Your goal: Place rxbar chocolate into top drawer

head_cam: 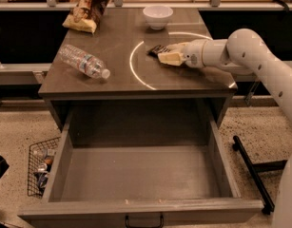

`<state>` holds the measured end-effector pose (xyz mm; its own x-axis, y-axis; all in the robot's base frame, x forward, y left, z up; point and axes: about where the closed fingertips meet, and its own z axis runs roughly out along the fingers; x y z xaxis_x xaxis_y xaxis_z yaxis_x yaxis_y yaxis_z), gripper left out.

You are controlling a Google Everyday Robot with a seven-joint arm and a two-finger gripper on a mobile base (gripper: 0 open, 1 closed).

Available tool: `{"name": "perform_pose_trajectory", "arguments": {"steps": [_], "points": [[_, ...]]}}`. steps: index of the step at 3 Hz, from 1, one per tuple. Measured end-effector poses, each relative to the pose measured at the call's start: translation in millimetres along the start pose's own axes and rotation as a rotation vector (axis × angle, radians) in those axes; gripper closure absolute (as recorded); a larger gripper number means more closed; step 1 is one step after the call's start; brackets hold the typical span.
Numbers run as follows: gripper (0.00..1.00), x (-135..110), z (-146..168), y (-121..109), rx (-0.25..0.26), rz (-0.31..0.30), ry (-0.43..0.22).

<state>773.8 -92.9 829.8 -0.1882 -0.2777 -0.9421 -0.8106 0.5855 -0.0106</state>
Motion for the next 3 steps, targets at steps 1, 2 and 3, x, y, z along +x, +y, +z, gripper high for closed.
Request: {"name": "perform_pose_trajectory", "arguments": {"steps": [1, 2, 3], "points": [[1.00, -0.4, -0.1, 0.1, 0.000, 0.000, 0.000], [1.00, -0.7, -0.3, 0.1, 0.000, 0.000, 0.000], [1.00, -0.8, -0.3, 0.1, 0.000, 0.000, 0.000]]}}
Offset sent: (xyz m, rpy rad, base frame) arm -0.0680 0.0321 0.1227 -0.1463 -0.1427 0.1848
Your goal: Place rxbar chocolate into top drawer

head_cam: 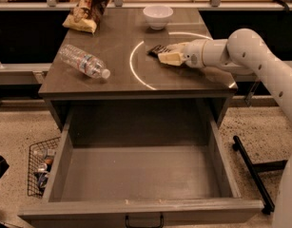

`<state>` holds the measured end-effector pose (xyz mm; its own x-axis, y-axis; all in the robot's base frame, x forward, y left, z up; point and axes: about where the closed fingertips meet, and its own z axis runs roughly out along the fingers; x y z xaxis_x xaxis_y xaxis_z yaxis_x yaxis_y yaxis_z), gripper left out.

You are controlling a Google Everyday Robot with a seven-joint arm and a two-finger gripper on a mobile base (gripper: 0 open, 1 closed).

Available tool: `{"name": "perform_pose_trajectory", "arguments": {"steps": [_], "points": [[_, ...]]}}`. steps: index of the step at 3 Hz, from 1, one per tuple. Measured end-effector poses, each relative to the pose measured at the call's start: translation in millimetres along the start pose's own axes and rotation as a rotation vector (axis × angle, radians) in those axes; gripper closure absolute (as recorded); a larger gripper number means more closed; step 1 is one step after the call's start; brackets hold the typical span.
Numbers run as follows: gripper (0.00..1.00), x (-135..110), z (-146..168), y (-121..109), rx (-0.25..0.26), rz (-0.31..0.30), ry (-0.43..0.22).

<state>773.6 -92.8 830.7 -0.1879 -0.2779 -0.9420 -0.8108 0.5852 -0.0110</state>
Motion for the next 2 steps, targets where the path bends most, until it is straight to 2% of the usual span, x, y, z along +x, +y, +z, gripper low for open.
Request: {"name": "perform_pose_trajectory", "arguments": {"steps": [2], "points": [[1.00, -0.1, -0.1, 0.1, 0.000, 0.000, 0.000]]}}
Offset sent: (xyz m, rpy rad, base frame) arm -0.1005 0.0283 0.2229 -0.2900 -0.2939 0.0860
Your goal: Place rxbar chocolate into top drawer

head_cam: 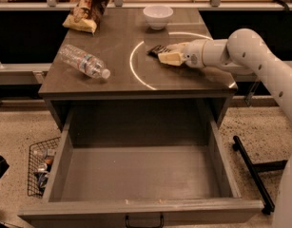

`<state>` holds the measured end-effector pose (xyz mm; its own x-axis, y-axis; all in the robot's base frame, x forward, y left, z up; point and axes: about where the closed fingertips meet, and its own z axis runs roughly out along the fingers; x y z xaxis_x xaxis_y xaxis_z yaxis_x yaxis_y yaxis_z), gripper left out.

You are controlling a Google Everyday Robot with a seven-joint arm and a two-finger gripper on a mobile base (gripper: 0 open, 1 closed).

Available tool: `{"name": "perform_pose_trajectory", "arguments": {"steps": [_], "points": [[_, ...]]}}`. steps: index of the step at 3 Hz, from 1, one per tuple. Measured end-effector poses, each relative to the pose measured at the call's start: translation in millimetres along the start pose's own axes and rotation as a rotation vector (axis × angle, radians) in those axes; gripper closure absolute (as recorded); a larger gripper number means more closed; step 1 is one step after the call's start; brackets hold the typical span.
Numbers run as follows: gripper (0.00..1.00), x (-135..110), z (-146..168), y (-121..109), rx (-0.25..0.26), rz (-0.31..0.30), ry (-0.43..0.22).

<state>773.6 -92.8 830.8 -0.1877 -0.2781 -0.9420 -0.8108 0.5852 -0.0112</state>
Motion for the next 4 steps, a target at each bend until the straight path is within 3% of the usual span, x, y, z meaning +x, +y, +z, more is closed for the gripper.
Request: {"name": "perform_pose_trajectory", "arguments": {"steps": [1, 2, 3, 4], "points": [[1.00, -0.1, -0.1, 0.0, 0.000, 0.000, 0.000], [1.00, -43.2, -22.1, 18.5, 0.021, -0.082, 0.013], [1.00, -108.8, -51.8, 41.1, 0.051, -0.177, -0.013], [1.00, -108.9, -51.3, 41.3, 0.050, -0.177, -0.013]]}}
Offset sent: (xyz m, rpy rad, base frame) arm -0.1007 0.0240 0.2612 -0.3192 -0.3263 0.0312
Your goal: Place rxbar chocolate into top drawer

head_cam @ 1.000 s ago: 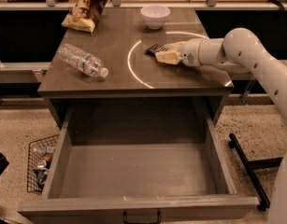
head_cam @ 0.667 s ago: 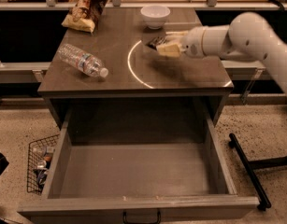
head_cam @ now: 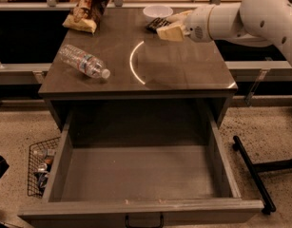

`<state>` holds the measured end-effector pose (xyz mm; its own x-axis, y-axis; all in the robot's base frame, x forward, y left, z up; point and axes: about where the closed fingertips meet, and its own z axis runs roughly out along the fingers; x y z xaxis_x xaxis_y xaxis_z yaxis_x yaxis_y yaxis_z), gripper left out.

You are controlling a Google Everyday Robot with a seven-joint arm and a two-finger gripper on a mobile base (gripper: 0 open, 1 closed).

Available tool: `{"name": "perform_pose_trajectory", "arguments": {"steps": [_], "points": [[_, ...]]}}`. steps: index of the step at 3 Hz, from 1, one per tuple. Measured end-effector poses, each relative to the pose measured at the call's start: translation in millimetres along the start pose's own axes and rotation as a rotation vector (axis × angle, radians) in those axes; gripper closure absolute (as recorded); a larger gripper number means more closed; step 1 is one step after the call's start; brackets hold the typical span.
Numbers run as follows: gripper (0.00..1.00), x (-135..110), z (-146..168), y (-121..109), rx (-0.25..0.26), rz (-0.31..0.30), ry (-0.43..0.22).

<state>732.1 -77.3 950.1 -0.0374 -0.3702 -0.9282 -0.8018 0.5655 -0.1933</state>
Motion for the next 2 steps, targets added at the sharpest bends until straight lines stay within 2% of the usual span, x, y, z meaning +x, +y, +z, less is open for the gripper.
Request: {"name": "perform_pose_trajectory", "arguments": {"steps": [1, 2], "points": [[1.00, 5.1, -0.9, 17.0, -0.022, -0.004, -0.012], [1.00, 11.5, -13.8, 56.9, -0.062, -0.020, -0.030]]}}
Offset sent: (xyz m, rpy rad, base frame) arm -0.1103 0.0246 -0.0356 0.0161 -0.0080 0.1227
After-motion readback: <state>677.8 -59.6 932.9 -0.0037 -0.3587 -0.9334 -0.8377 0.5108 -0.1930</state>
